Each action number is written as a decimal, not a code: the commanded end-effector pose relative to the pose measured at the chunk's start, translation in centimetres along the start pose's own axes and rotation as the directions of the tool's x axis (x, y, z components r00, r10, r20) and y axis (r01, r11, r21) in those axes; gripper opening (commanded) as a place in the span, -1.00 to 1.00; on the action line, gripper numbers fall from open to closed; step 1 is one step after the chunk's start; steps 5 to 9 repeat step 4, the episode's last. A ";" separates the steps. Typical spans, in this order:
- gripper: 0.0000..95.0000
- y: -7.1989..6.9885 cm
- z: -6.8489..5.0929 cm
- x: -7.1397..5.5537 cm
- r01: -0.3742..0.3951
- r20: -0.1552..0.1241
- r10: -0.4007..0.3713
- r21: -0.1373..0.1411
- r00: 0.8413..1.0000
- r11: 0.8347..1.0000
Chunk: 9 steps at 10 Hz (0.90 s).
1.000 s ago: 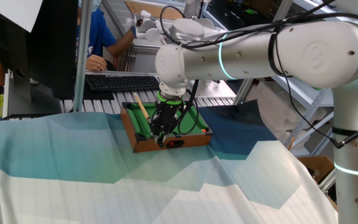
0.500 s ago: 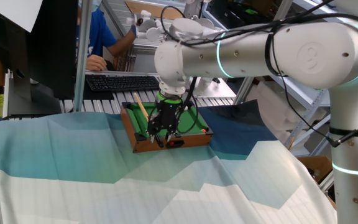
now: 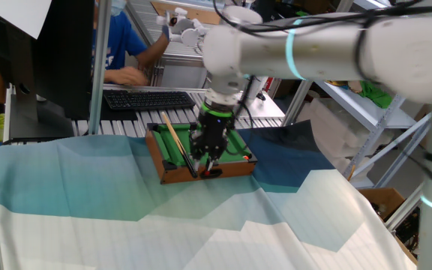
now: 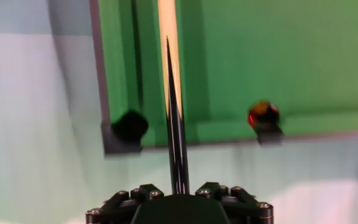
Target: Hit the pool ball
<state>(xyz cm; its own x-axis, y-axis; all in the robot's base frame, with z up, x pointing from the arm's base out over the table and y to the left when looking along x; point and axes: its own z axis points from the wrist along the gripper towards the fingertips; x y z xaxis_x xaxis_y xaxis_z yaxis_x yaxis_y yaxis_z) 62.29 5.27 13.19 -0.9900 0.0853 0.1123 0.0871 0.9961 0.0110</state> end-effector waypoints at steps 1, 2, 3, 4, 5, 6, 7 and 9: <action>-1.00 -0.2 -0.6 1.0 -0.017 0.000 0.017 0.012 1.000 1.000; -1.00 -0.3 -0.7 1.7 -0.026 0.002 0.026 0.019 1.000 0.999; -1.00 -0.3 -0.7 2.2 -0.035 0.003 0.035 0.032 0.999 0.999; -1.00 -0.2 -0.4 2.6 -0.047 0.003 0.047 0.032 0.999 0.998; -1.00 -0.2 -0.4 2.6 -0.047 0.003 0.047 0.032 0.999 0.998; -1.00 -0.2 -0.4 2.6 -0.047 0.003 0.047 0.032 0.999 0.998; -1.00 -0.2 -0.4 2.6 -0.047 0.003 0.047 0.032 0.999 0.998; -1.00 -0.2 -0.4 2.6 -0.047 0.003 0.047 0.032 0.999 0.998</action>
